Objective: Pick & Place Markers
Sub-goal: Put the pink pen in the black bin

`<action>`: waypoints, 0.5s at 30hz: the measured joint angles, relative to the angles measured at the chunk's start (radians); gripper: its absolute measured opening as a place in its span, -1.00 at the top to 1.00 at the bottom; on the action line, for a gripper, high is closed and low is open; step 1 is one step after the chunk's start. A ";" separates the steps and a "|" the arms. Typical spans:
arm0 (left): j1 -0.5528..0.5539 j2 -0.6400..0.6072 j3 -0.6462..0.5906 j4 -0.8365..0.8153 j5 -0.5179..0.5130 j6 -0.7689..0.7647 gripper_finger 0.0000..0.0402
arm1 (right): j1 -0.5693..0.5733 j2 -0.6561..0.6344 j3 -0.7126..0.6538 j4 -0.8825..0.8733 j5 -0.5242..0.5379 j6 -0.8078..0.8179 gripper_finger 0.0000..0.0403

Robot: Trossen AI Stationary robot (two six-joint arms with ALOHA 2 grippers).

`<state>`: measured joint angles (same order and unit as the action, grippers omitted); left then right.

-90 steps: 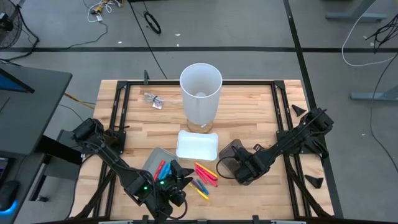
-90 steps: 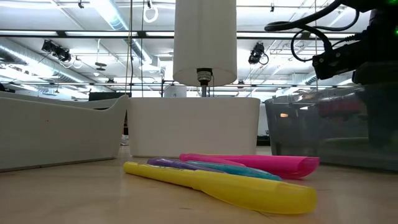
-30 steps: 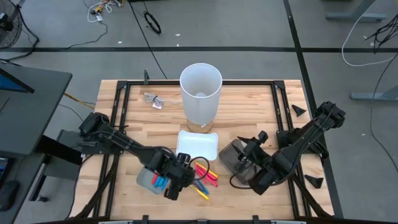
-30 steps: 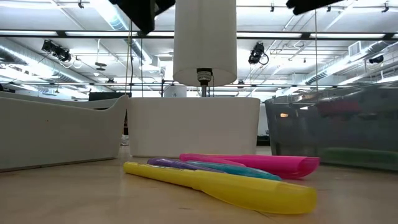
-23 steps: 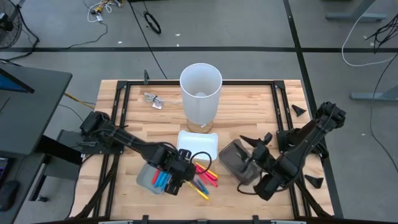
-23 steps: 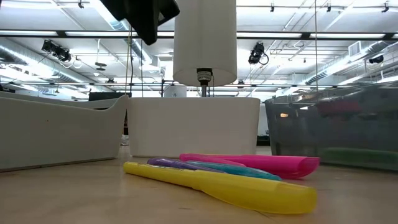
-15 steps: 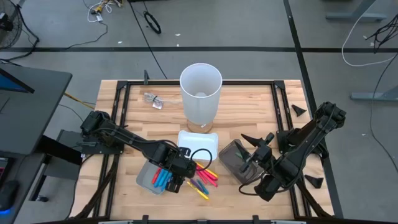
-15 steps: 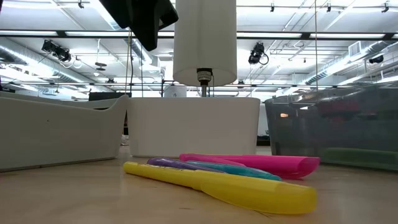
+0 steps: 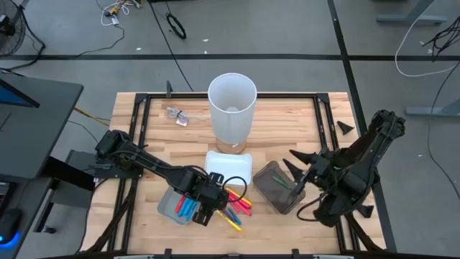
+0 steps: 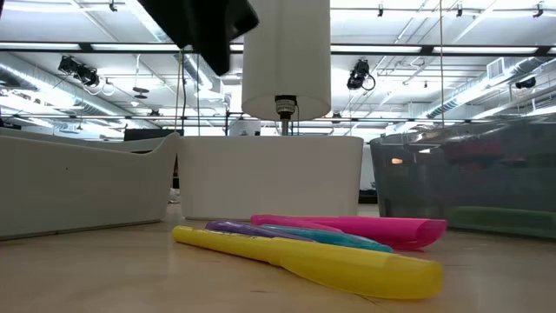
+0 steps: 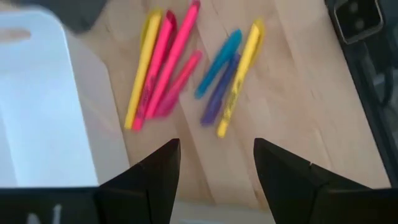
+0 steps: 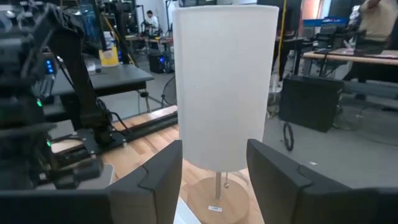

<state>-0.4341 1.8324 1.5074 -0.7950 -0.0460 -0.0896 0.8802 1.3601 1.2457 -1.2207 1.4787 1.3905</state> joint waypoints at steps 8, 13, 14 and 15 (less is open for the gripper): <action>0.021 0.029 0.000 0.072 -0.004 0.057 -0.05 | 0.015 -0.075 0.000 0.028 -0.064 -0.056 0.11; 0.041 0.055 0.000 0.100 0.007 0.110 -0.05 | 0.039 -0.084 0.000 0.036 -0.066 -0.082 0.11; 0.042 0.065 -0.001 0.093 0.007 0.119 -0.05 | 0.041 -0.085 0.000 0.036 -0.065 -0.082 0.11; 0.044 0.075 -0.001 0.103 0.008 0.126 -0.05 | 0.043 -0.087 0.000 0.036 -0.065 -0.082 0.11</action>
<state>-0.3902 1.9073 1.5063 -0.6917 -0.0381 0.0368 0.9230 1.2736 1.2457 -1.1847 1.4134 1.3081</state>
